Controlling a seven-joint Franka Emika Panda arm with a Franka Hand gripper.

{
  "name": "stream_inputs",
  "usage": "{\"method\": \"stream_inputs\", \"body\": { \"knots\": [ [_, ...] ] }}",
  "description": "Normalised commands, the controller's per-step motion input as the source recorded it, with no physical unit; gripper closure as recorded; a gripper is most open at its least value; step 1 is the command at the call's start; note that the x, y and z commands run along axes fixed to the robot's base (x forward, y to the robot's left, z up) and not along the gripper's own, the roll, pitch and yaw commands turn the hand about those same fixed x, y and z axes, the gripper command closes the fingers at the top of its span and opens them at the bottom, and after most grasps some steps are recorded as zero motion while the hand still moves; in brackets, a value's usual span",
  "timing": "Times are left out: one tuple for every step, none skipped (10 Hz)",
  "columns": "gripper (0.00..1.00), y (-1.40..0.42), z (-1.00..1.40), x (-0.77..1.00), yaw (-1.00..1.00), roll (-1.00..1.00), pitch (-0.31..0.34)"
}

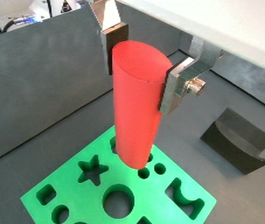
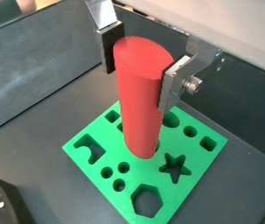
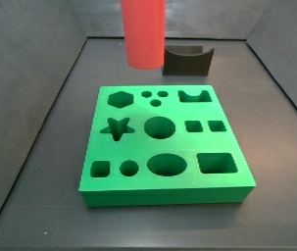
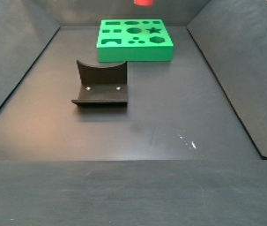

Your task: Insert the oval object.

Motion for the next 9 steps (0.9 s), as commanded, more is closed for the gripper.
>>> {"method": "stream_inputs", "body": {
  "knots": [
    [1.0, -1.0, -0.68, 0.51, 0.0, 0.04, -0.071],
    [1.0, -0.99, -0.66, 0.53, 0.0, 0.04, -0.06],
    [1.0, -0.98, -0.67, 0.55, 0.0, 0.04, -0.043],
    [1.0, -0.95, -0.69, 0.57, 0.0, 0.06, -0.023],
    [1.0, -0.84, -0.52, 0.52, 0.0, 0.21, 0.0],
    [1.0, -0.7, -0.34, 0.46, 0.0, 0.38, 0.026],
    [1.0, -0.66, -0.21, 0.39, 0.0, 0.44, 0.083],
    [1.0, -0.69, -0.19, 0.37, 0.0, 0.41, 0.09],
    [1.0, -0.69, -0.17, 0.25, 0.08, 0.29, 0.073]
  ]
}}
